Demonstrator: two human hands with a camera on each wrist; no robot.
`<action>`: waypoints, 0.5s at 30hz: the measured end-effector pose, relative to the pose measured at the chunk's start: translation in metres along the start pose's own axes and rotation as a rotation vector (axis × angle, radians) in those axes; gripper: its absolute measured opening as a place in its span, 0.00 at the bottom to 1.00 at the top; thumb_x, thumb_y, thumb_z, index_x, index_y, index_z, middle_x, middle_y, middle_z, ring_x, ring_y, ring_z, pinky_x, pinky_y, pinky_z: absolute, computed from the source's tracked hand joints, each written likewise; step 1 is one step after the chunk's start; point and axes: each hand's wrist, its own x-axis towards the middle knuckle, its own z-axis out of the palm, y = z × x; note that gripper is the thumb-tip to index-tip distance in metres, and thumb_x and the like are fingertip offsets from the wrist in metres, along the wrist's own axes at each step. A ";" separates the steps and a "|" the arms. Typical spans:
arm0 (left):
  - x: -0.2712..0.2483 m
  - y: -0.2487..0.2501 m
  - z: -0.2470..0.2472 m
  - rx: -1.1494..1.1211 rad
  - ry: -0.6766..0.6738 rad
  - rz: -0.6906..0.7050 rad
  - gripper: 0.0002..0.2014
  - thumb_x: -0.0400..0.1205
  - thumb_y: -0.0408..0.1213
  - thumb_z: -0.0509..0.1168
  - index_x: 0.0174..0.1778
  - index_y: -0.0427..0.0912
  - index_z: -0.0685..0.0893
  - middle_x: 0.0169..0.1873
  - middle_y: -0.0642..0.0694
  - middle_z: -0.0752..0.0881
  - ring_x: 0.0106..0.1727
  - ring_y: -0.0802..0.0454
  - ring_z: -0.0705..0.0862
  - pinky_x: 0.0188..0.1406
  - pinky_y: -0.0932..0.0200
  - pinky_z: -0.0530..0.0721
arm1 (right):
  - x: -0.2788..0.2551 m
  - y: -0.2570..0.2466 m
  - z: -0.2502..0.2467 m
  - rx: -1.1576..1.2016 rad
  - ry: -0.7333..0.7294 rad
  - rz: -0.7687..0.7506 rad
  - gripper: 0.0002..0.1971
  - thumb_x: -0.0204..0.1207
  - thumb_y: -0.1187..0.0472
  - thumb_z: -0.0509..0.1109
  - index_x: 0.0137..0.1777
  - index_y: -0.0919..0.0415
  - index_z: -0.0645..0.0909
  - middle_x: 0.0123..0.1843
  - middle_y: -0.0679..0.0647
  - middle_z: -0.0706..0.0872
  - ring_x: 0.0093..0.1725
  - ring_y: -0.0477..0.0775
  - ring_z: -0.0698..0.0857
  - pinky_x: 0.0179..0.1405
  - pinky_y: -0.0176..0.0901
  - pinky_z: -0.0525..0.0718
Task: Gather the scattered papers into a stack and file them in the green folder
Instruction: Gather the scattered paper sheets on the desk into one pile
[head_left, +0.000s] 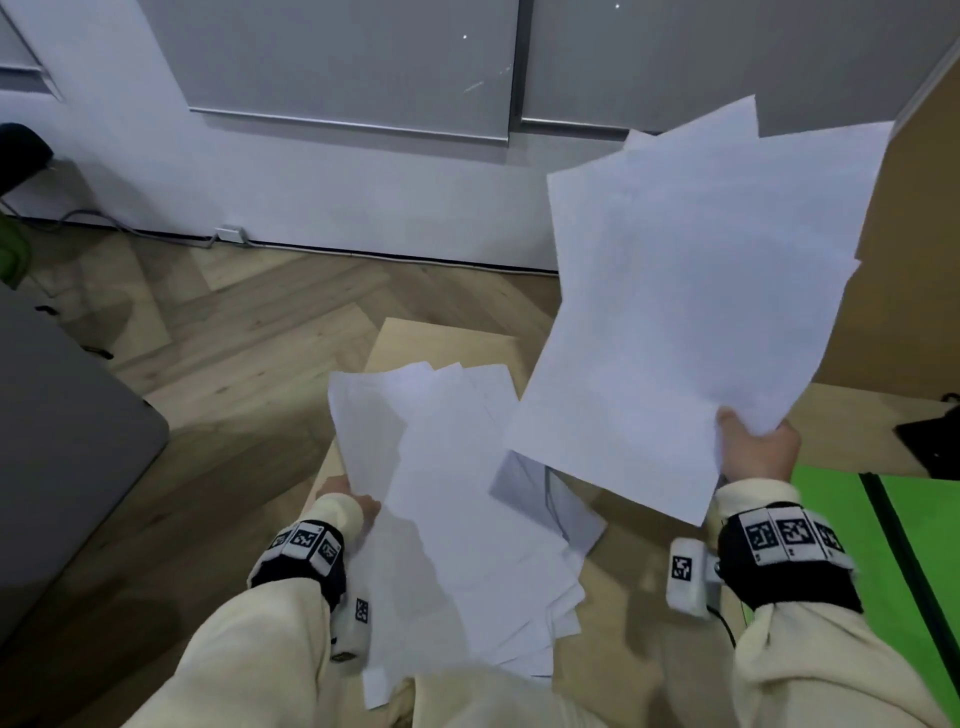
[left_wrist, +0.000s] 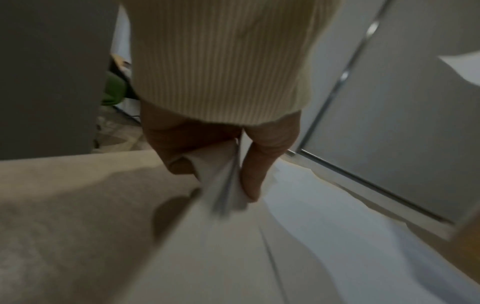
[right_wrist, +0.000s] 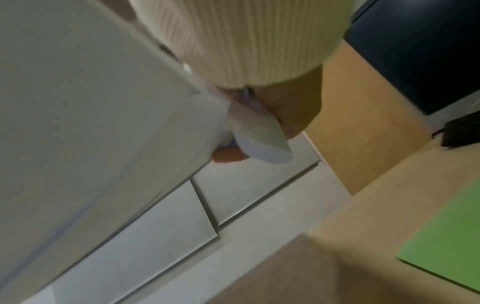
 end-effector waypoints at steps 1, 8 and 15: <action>-0.007 0.005 0.005 0.033 -0.029 0.011 0.26 0.75 0.35 0.71 0.68 0.31 0.75 0.65 0.34 0.82 0.65 0.37 0.82 0.61 0.53 0.79 | -0.004 -0.009 0.003 0.014 -0.052 0.023 0.19 0.74 0.69 0.68 0.65 0.75 0.78 0.64 0.68 0.84 0.63 0.61 0.84 0.57 0.39 0.75; -0.017 0.010 0.030 0.022 -0.177 0.016 0.34 0.73 0.47 0.72 0.70 0.32 0.73 0.67 0.39 0.81 0.67 0.37 0.81 0.67 0.49 0.79 | -0.058 0.067 0.023 -0.489 -0.469 0.290 0.19 0.71 0.68 0.72 0.62 0.75 0.81 0.61 0.68 0.86 0.57 0.62 0.86 0.57 0.45 0.80; 0.003 -0.002 0.045 -0.291 -0.314 -0.093 0.49 0.66 0.68 0.68 0.72 0.32 0.72 0.70 0.39 0.77 0.73 0.41 0.76 0.73 0.52 0.70 | -0.092 0.125 0.025 -0.855 -0.831 0.257 0.21 0.75 0.59 0.69 0.65 0.68 0.79 0.63 0.61 0.86 0.62 0.60 0.84 0.62 0.46 0.80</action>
